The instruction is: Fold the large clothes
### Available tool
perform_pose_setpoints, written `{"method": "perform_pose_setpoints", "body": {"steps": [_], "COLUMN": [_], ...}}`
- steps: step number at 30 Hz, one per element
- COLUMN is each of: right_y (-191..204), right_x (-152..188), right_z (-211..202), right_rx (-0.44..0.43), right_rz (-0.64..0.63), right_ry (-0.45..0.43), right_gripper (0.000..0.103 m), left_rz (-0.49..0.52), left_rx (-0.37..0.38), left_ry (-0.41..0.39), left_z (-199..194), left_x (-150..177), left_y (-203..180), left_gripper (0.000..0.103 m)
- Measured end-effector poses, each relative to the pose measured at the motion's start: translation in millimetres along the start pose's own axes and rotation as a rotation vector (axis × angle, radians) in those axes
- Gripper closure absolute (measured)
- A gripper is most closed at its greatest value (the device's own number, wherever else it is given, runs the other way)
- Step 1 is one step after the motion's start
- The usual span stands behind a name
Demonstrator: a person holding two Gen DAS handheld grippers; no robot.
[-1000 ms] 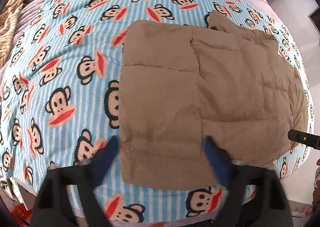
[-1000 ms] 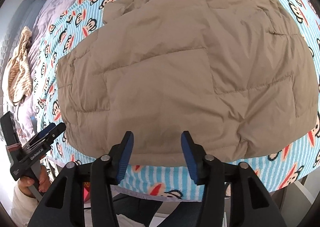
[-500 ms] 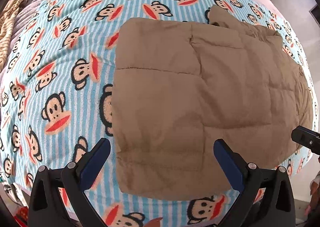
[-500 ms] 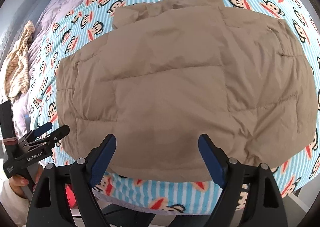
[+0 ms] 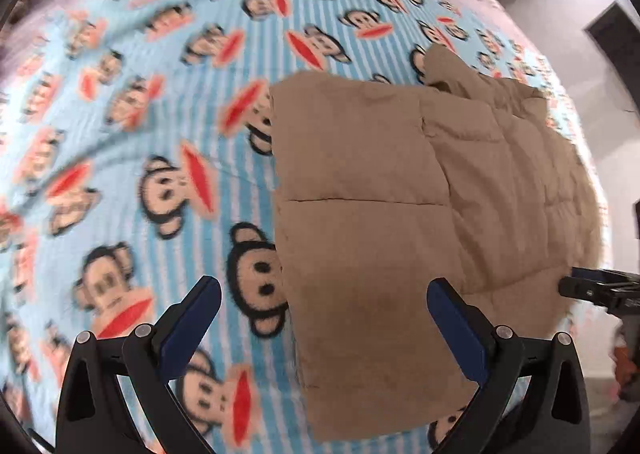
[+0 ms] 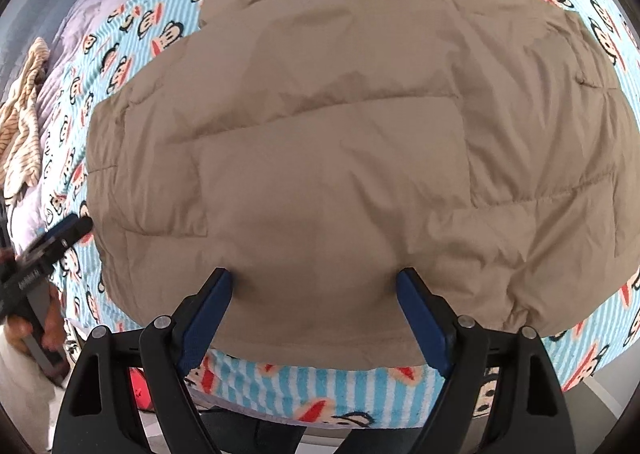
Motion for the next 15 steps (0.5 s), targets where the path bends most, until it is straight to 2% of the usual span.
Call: {"method": "perform_pose_setpoints", "body": {"steps": [3, 5, 7, 10, 13, 14, 15], "right_y": [-1, -2, -3, -4, -4, -3, -3], "right_x": [-1, -2, -2, -2, -3, -3, -3], "right_z": [3, 4, 5, 6, 5, 3, 0], "right_rx": [0.003, 0.001, -0.001, -0.003, -0.006, -0.010, -0.018], "right_rz": [-0.001, -0.001, 0.002, 0.006, 0.000, -0.002, -0.005], "right_ry": [0.009, 0.012, 0.014, 0.016, 0.021, 0.022, 0.020], "right_gripper": [0.016, 0.016, 0.016, 0.016, 0.016, 0.016, 0.016], "left_rz": [-0.023, -0.014, 0.007, 0.050, 0.051, 0.050, 0.047], "left_rx": [0.137, 0.238, 0.299, 0.333, 0.320, 0.326, 0.346], "left_ry": [0.114, 0.194, 0.249, 0.281, 0.290, 0.286, 0.285], "left_z": [27, 47, 64, 82, 90, 87, 84], "left_x": [-7, -8, -7, -8, -10, -9, -10], "left_y": [10, 4, -6, -25, -33, -34, -33], "left_gripper": [0.000, 0.000, 0.000, 0.000, 0.001, 0.020, 0.049]}}
Point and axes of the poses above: each gripper's, at about its wrist camera, not at the fingertips, and z roughly the way its jaws point, y to its left, x to its underside, the point moved 2 cm from there along z, roughly the way its jaws point, and after that the axes turned 14 degrees about -z, right-handed, at the moved point
